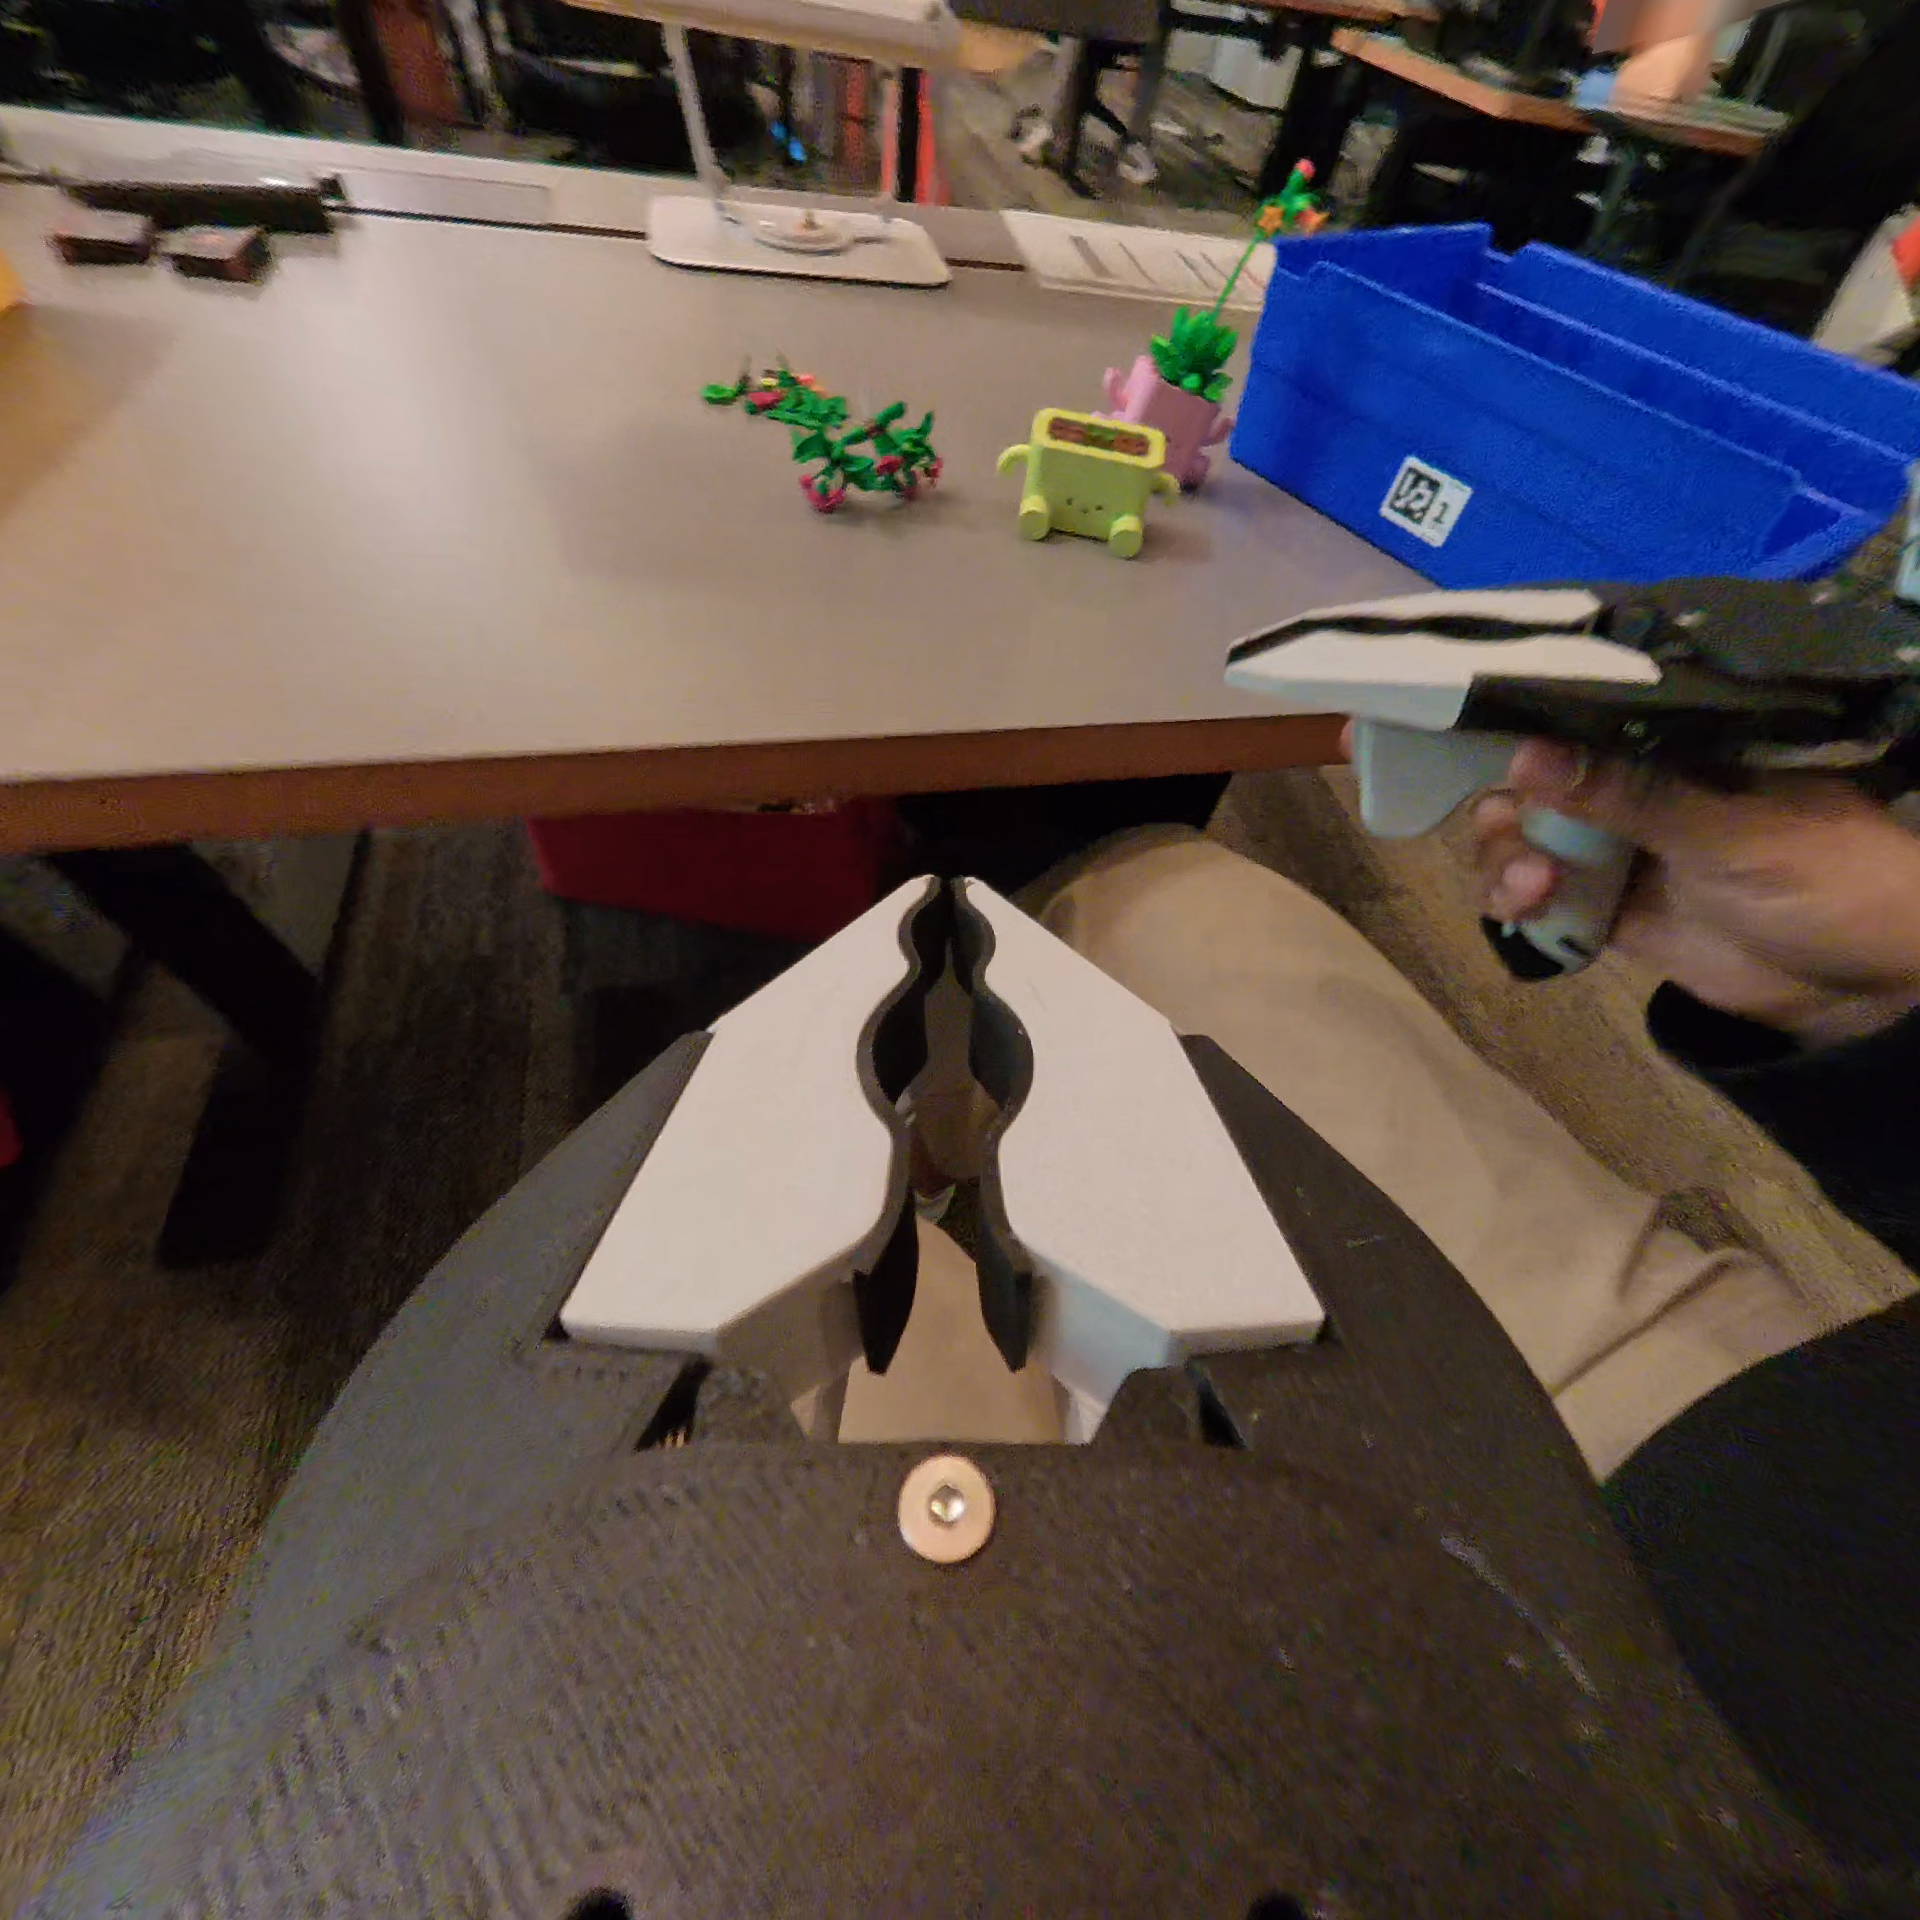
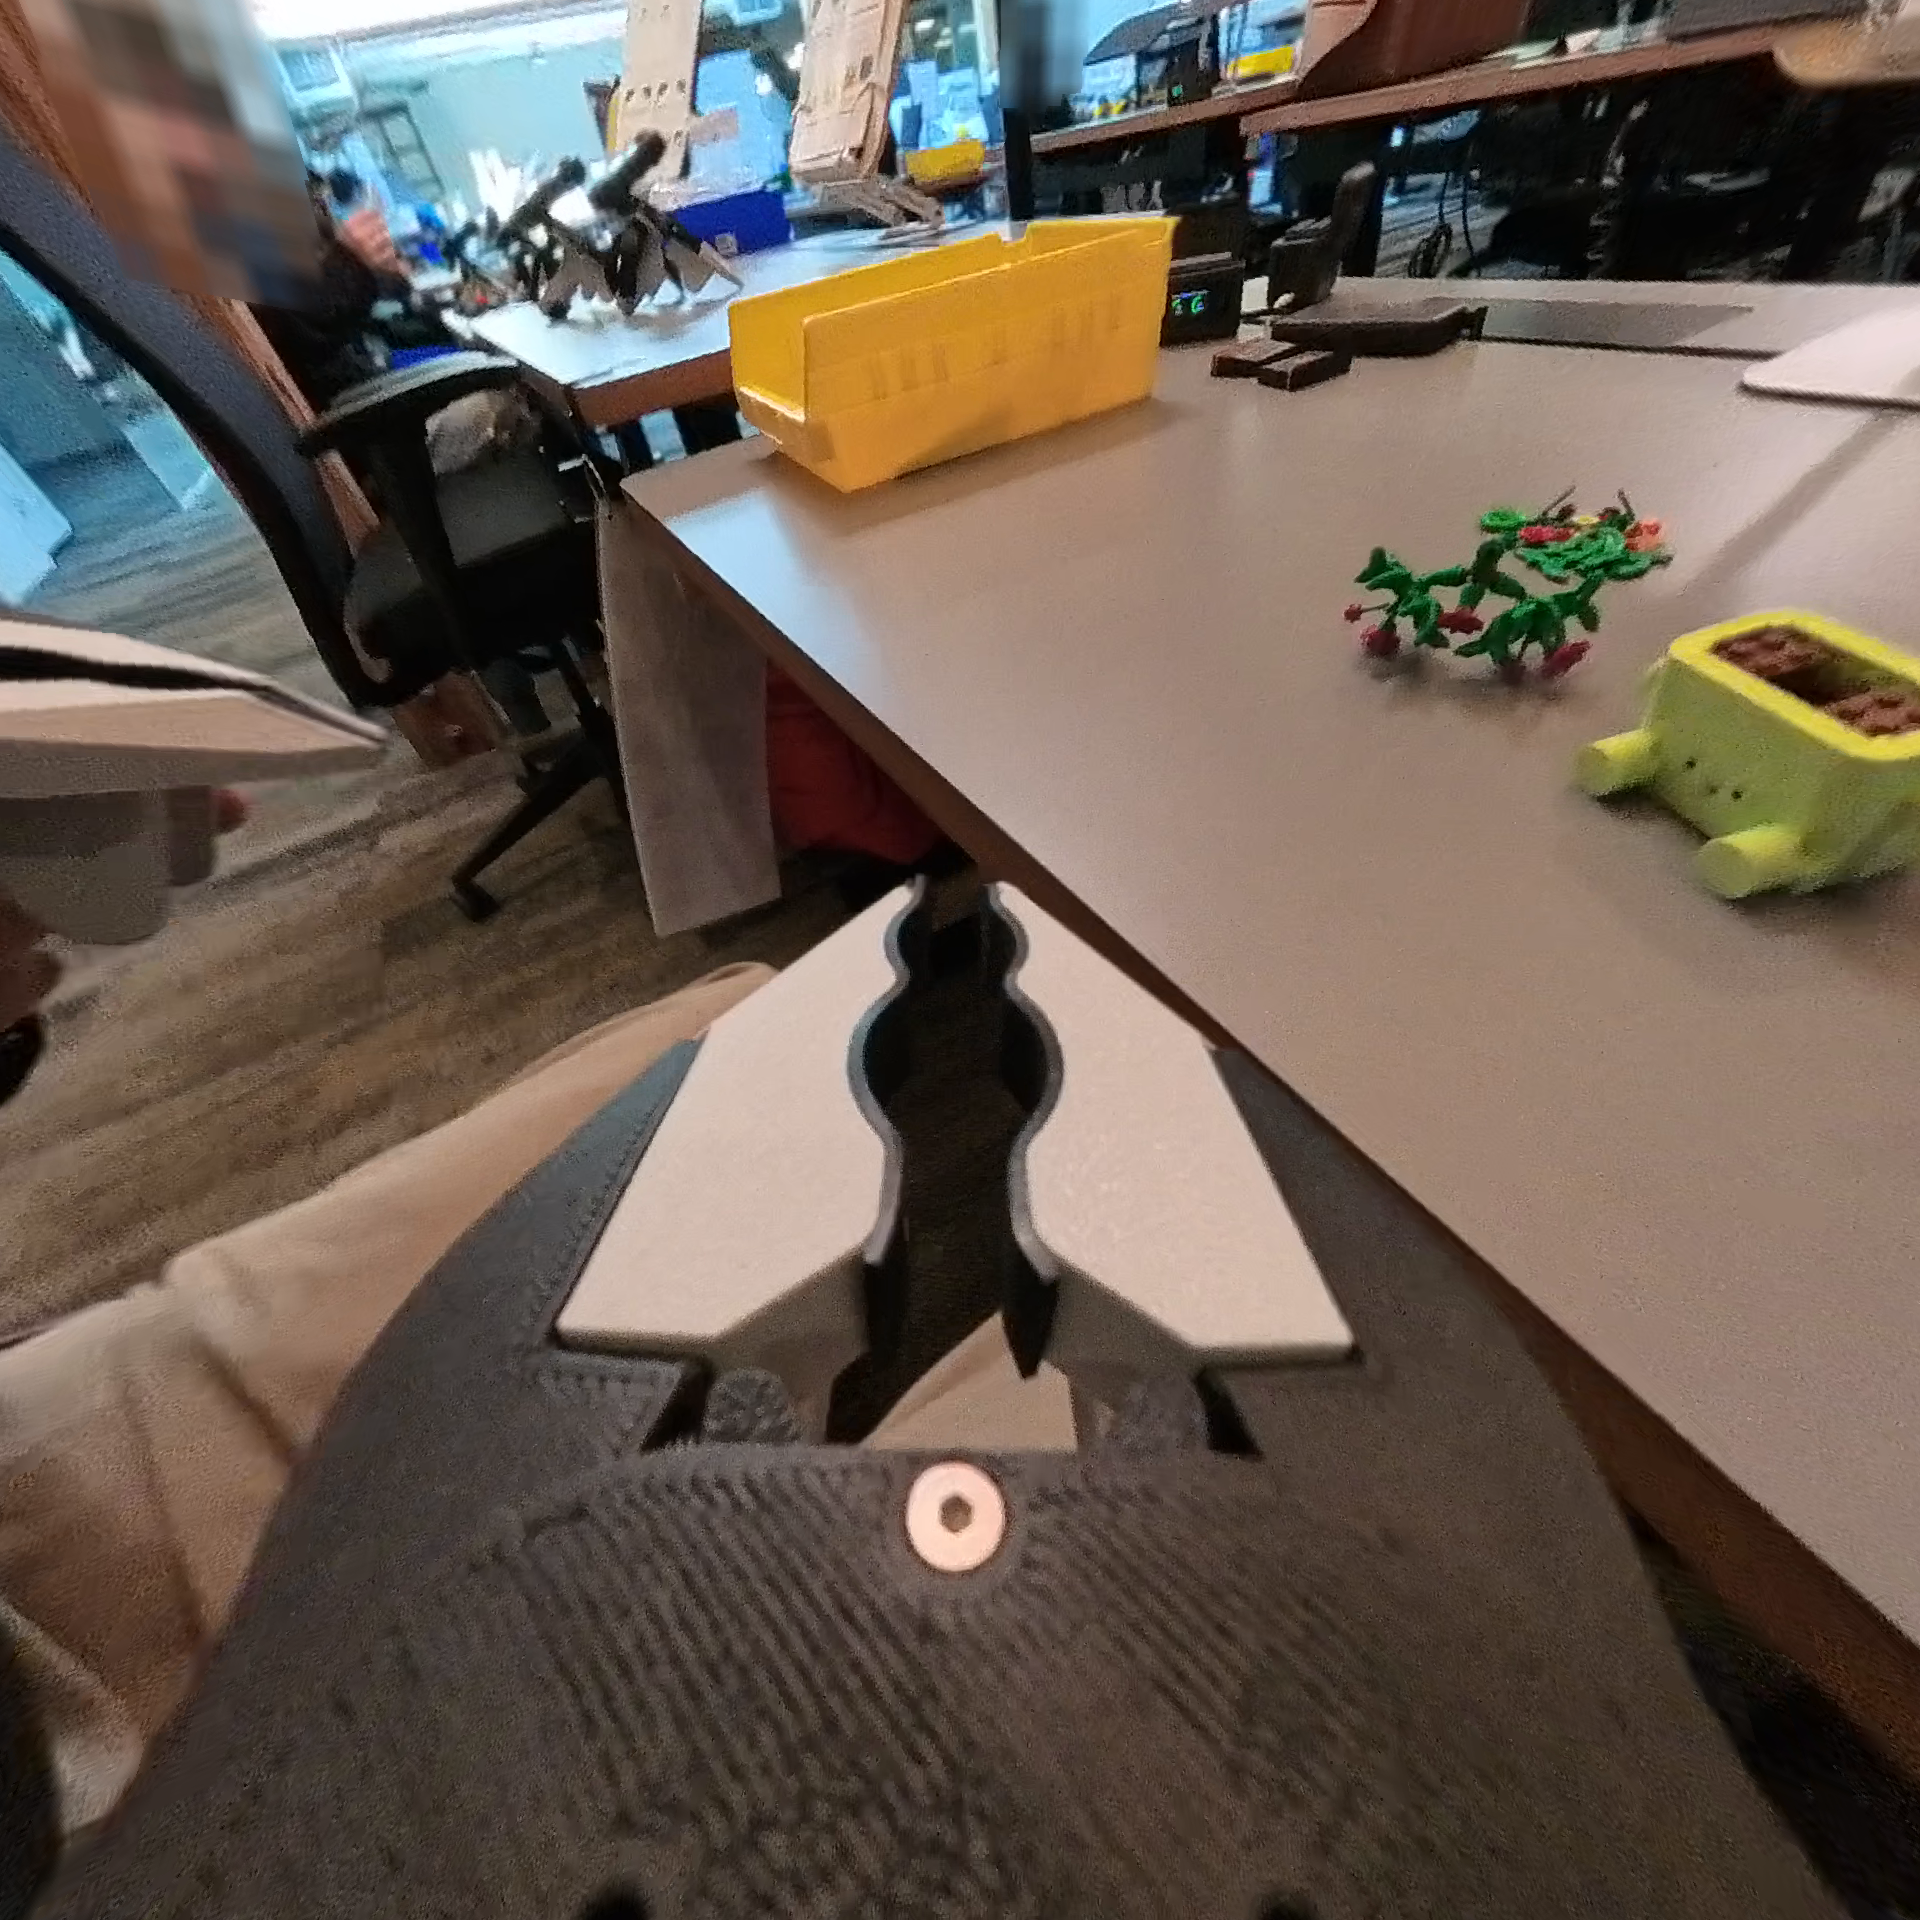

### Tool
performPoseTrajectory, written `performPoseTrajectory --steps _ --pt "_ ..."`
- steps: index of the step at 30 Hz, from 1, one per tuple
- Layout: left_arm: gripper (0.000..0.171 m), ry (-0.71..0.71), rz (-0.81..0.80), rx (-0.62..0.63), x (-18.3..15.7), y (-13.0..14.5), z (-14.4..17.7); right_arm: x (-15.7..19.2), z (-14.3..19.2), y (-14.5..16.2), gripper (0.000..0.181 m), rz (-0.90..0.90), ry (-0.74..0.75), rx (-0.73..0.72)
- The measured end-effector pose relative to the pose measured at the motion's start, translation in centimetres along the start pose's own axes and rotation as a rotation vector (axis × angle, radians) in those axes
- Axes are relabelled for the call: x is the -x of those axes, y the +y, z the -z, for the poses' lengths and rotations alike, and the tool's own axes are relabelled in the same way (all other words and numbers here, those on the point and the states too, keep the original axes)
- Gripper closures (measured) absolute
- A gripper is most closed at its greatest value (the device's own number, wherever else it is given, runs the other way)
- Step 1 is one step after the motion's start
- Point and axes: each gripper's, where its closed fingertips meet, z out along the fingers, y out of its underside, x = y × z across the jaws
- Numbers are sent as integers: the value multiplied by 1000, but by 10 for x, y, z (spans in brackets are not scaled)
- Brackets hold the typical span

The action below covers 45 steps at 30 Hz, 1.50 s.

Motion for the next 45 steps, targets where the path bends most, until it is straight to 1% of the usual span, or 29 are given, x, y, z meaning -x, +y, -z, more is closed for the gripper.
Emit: performPoseTrajectory --steps 4,8,10,12,15,17,18,20,23,28,30,32,35,38,42,45 --pt "171 69 -21 24 0 -20 -41 -13 -13 -4 168 -69 27 -34" --pt "171 136 -26 30 0 -32 -77 -32 -31 -24 164 -70 39 -70" --pt "171 151 -36 34 5 -33 -88 -44 -41 -31 163 -62 64 -77" --pt "171 169 -37 53 13 -28 -97 -57 -50 -32 161 -77 96 -55" --pt "171 214 -5 76 28 -24 -111 -71 -64 -33 154 -115 126 -18" --pt "171 254 28 80 37 -27 -120 -77 -71 -36 150 -118 154 13" --pt "170 280 42 72 40 -32 -123 -78 -73 -38 148 -111 167 26" --pt "169 321 51 17 44 -46 -124 -79 -76 -45 147 -90 195 28" --pt "168 336 5 -47 51 -59 -120 -74 -82 -57 146 -74 224 16" --pt "166 353 -99 -70 61 -57 -118 -49 -92 -86 142 -68 222 -49" --pt "168 352 -115 -76 65 -55 -119 -39 -96 -91 141 -39 223 -62" --pt "169 371 -109 -84 63 -53 -120 -35 -99 -89 140 -2 241 -54" --pt "168 405 -126 -50 58 -44 -129 -43 -100 -72 138 40 290 8" --pt "171 380 -143 -16 58 -38 -149 -53 -96 -57 136 31 295 71" --pt "171 357 -154 -9 56 -46 -185 -83 -89 -54 136 63 330 69" --pt "153 410 -154 -32 49 -66 -217 -109 -92 -53 138 71 340 48"
